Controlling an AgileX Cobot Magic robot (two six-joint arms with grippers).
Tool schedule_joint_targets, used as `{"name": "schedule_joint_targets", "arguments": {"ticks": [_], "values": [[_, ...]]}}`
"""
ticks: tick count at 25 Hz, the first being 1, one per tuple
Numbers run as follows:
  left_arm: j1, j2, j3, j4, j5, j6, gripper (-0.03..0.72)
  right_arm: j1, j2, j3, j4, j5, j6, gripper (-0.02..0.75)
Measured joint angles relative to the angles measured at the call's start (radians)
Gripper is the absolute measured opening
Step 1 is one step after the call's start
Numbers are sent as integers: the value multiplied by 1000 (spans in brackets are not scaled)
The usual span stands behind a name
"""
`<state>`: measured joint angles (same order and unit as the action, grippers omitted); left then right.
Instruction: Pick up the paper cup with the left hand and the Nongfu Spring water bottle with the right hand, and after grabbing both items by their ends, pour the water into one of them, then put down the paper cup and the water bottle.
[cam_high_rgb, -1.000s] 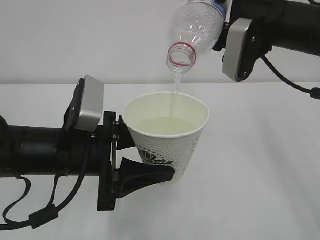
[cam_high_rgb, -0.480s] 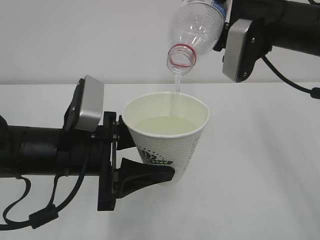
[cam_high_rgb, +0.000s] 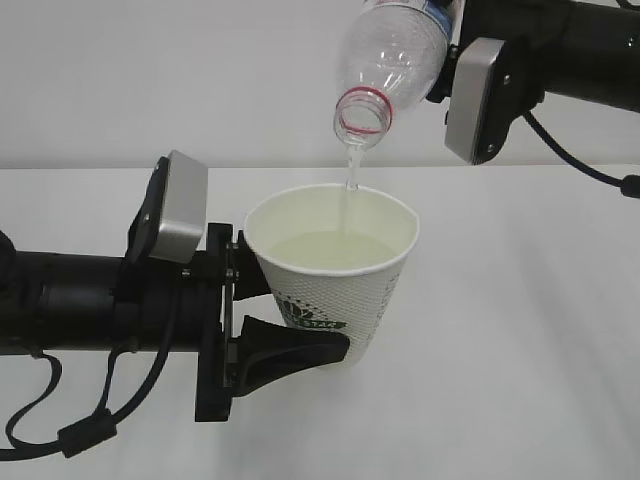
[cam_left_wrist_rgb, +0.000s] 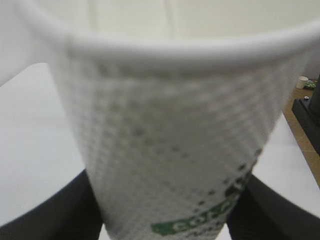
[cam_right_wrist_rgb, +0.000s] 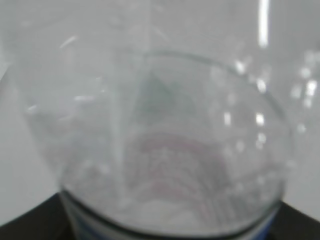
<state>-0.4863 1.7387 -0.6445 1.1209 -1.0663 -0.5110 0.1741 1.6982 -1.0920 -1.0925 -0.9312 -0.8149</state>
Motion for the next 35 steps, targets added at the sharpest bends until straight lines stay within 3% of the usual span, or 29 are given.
{"name": "schedule_joint_targets", "arguments": {"ticks": [35], "values": [[0, 0, 0, 0, 0, 0, 492, 0, 0, 0, 0, -13, 345, 449]]}}
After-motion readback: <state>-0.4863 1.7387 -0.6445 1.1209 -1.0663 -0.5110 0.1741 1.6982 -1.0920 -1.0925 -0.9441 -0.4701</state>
